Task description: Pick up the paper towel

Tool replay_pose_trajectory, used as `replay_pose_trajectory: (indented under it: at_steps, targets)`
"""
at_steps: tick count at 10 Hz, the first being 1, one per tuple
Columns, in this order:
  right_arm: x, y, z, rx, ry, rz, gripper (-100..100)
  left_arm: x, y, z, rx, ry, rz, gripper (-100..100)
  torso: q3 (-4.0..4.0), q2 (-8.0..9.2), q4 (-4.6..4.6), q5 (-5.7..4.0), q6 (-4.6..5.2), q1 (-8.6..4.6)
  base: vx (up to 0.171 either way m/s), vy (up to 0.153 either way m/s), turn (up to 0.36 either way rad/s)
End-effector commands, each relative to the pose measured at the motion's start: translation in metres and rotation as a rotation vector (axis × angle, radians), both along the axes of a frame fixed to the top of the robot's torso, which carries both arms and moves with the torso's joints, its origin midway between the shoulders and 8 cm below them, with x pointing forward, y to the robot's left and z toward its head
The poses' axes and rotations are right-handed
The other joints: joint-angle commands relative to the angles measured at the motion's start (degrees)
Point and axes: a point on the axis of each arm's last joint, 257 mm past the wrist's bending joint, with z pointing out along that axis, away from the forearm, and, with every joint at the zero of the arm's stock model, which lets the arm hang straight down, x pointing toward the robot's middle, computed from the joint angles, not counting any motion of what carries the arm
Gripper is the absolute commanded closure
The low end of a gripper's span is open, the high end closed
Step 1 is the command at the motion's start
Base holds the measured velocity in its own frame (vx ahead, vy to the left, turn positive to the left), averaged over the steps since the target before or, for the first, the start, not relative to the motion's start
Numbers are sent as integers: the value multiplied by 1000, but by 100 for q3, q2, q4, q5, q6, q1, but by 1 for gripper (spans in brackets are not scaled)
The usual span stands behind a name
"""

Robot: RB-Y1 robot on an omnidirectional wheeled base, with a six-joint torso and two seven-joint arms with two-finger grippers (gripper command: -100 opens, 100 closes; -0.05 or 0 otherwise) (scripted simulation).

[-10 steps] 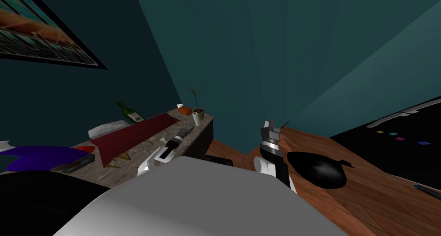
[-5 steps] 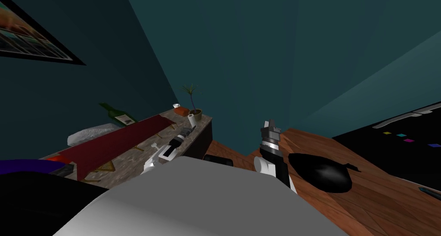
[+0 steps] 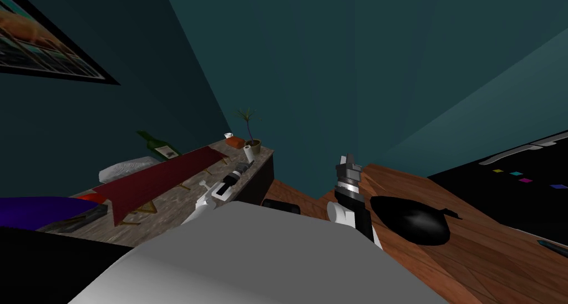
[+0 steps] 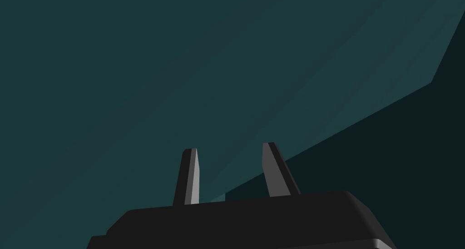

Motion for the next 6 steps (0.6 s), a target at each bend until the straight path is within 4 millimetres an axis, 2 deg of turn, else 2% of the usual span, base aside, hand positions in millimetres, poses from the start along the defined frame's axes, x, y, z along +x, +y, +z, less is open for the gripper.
replay_pose_trajectory:
  at_steps: [1,2,3,4,5,6]
  targets:
    - [0,0,0,0,0,0,0,14,-4,2,-2,-10,-16,-100,0,0,0,0,0,0,-47,-10,27]
    - [0,0,0,0,0,0,0,23,-4,3,-5,-13,-15,-100,1,3,0,0,1,-2,-53,-13,11]
    - [0,0,0,0,0,0,0,20,-1,-6,-8,5,-7,-100,3,5,1,-1,0,-3,-32,-9,-2]
    - [0,0,0,0,0,0,0,33,-6,2,-4,-17,-27,-100,1,2,0,0,0,-2,-57,-9,30]
    - [0,0,0,0,0,0,0,41,-6,3,-8,-17,-25,-100,3,6,1,-1,0,-1,-58,-7,12]
    - [0,0,0,0,0,0,0,39,-1,-8,-11,5,-14,-100,4,7,1,0,1,-1,-28,-4,-8]
